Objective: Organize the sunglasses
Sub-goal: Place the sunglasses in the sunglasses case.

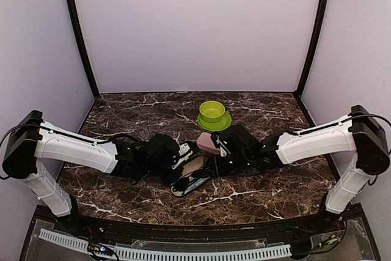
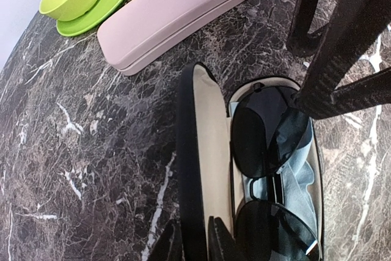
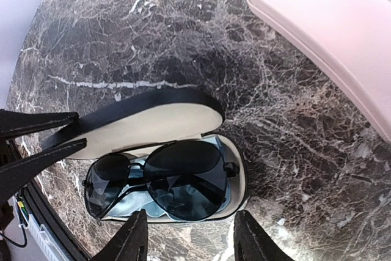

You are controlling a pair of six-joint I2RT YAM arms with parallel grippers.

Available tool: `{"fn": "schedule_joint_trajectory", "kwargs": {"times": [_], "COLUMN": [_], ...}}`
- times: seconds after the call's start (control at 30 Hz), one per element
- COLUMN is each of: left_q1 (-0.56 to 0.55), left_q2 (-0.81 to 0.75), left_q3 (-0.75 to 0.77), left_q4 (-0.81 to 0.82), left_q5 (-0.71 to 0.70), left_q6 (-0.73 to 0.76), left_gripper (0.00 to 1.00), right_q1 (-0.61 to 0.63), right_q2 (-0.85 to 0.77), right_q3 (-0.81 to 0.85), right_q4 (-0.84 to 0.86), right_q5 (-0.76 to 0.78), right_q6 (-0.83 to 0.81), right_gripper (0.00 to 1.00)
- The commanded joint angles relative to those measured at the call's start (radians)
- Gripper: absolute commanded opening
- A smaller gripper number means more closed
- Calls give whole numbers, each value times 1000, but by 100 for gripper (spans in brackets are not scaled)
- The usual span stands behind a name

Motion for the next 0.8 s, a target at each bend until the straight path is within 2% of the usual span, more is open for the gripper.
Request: {"fn": "schedule_joint_trajectory", "kwargs": {"times": [0.0,0.27,0.6,0.77], "left_q1": [-14,-16,-42,-58], "left_q2": [0,-4,8,13], "left_q3": [-15,-14,-18,-15], "left_q4": [22,22,35,41], "left_q5": [-22,8,-31,-57], "left_q6": [12,1,4,15], "left_gripper": [18,18,16,16], "right_q1": [7,5,1,-14], "right_q2": [-29,-62,-54,-65], "right_q3": [-13,-21,-69,-116], "right_q4": [7,5,64,80], "right_q5": [33,42,-40,-61], "right_q6": [-9,-7,33,62], "right_gripper": [49,49,48,40]}}
